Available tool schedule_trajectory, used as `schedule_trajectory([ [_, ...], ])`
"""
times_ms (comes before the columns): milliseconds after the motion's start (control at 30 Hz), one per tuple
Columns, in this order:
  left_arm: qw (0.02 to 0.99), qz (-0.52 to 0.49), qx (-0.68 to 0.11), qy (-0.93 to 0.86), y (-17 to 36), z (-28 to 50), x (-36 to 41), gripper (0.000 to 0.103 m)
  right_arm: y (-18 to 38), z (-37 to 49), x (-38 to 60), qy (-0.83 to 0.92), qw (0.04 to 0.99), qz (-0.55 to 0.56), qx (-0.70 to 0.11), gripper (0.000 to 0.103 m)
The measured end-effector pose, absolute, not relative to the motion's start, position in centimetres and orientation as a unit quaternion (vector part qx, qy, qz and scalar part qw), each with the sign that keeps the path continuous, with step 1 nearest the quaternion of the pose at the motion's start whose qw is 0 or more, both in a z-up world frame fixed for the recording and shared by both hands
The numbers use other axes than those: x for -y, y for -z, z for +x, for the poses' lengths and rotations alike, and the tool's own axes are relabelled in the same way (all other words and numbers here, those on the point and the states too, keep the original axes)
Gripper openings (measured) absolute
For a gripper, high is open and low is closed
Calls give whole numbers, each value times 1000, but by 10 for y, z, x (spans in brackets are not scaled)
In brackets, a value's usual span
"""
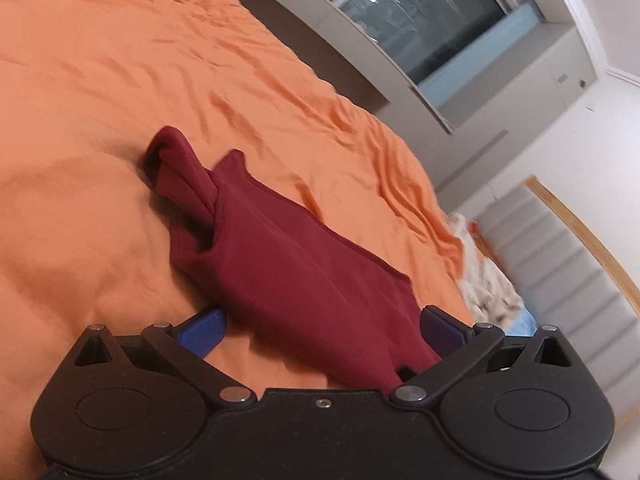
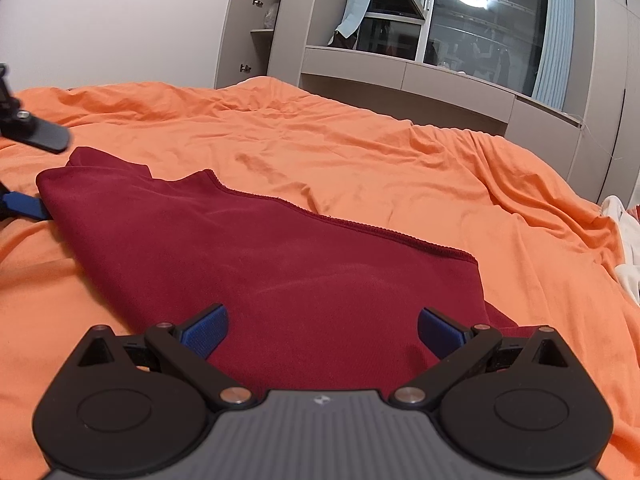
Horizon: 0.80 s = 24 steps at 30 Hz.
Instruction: Fold small clothes
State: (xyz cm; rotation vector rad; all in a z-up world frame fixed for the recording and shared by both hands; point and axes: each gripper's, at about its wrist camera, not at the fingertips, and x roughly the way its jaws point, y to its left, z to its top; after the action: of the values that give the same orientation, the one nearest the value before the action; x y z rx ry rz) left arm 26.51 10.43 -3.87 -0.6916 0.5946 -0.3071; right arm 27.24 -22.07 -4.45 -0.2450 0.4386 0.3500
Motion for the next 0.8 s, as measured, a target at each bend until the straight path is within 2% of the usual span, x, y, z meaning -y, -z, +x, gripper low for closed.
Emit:
schedule_trajectory([
  [333,917,-271,-268,119,29,281,-70,102,49,273,219,-171,953,-124,-216,103],
  [600,905,-330,-262,62,43,300,-82,102,50,274,219,-173,952,-119,-220,103],
  [800,919,-297,-258,39,42,302,-70,102,52,275,218,-174,952,-122,-222,103],
])
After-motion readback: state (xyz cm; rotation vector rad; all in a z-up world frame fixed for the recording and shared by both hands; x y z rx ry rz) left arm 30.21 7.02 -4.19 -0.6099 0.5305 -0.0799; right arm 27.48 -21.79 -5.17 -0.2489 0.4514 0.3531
